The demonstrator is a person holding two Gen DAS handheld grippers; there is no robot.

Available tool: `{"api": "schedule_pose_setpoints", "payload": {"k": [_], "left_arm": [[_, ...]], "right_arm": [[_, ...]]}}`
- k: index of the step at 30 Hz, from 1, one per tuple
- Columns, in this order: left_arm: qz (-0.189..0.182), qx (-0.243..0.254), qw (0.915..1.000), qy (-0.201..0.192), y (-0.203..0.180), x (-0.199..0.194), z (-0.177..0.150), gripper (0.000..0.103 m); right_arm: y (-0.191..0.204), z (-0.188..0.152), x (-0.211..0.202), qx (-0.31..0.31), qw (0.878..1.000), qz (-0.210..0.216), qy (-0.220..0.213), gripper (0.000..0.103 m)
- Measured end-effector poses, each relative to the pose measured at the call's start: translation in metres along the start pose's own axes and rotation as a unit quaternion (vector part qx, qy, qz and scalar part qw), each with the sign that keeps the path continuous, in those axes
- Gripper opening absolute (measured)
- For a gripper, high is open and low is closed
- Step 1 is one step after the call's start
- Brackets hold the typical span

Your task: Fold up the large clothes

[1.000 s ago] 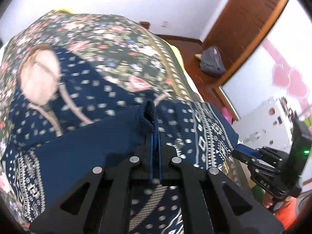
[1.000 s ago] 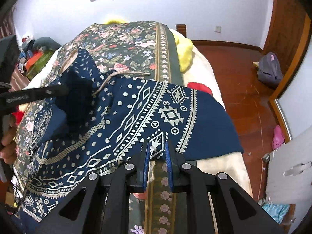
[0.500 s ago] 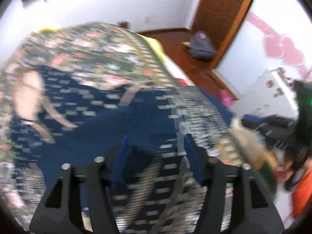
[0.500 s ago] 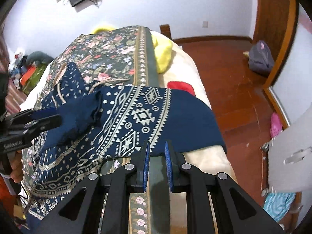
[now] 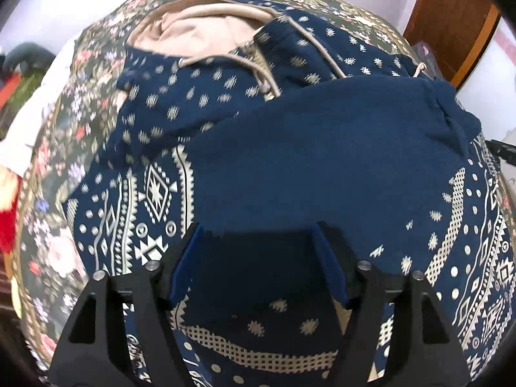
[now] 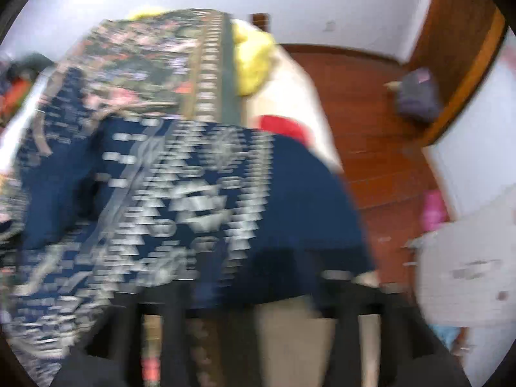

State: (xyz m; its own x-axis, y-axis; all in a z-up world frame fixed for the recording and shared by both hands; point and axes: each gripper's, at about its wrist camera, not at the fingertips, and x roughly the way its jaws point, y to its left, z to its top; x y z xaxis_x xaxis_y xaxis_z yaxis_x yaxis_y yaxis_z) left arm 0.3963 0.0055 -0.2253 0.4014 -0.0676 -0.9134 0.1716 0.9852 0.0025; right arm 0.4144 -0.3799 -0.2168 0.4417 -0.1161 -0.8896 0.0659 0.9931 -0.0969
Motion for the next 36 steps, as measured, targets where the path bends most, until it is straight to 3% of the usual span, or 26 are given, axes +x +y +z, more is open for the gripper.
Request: {"api": "schedule_pose_setpoints", "payload": {"k": [2, 5, 9, 13, 19, 22, 24, 25, 28, 30, 36], "left_arm": [[-0.007, -0.01, 0.9999, -0.01, 0.003, 0.002, -0.006, 0.073], [-0.002, -0.014, 0.9996, -0.026, 0.002, -0.001, -0.014, 0.074], [0.015, 0.006, 0.9994, -0.031, -0.005, -0.007, -0.012, 0.074], [0.044, 0.043, 0.997, -0.048, -0.023, -0.018, -0.012, 0.074], [0.059, 0.047, 0.9953, -0.061, -0.034, -0.015, -0.01, 0.074], [0.053, 0.032, 0.9963, -0.059, -0.033, -0.011, -0.006, 0.074], [0.051, 0.03, 0.9965, -0.059, -0.032, -0.01, -0.006, 0.074], [0.052, 0.03, 0.9964, -0.06, -0.031, -0.009, -0.005, 0.074], [0.055, 0.031, 0.996, -0.063, -0.031, -0.01, -0.005, 0.074], [0.057, 0.032, 0.9958, -0.063, -0.031, -0.011, -0.006, 0.074], [0.058, 0.031, 0.9953, -0.071, -0.027, -0.024, -0.009, 0.073]], "right_arm": [[-0.003, -0.003, 0.002, -0.015, 1.0, -0.025, -0.012, 0.091], [-0.028, -0.009, 0.005, 0.049, 0.998, 0.034, 0.008, 0.091], [-0.067, -0.021, 0.016, 0.172, 0.976, 0.126, 0.05, 0.091], [-0.079, -0.027, 0.024, 0.214, 0.962, 0.16, 0.058, 0.091], [-0.079, -0.017, 0.043, 0.245, 0.948, 0.195, 0.065, 0.088], [-0.085, -0.011, 0.053, 0.278, 0.935, 0.212, 0.058, 0.07], [-0.09, -0.007, 0.058, 0.295, 0.931, 0.209, 0.051, 0.049], [-0.091, -0.004, 0.06, 0.299, 0.931, 0.205, 0.047, 0.046], [-0.09, 0.004, 0.058, 0.29, 0.937, 0.19, 0.032, 0.028], [-0.083, 0.011, 0.047, 0.263, 0.949, 0.171, 0.018, 0.014], [-0.061, 0.031, -0.011, 0.221, 0.954, 0.196, -0.061, 0.006]]}}
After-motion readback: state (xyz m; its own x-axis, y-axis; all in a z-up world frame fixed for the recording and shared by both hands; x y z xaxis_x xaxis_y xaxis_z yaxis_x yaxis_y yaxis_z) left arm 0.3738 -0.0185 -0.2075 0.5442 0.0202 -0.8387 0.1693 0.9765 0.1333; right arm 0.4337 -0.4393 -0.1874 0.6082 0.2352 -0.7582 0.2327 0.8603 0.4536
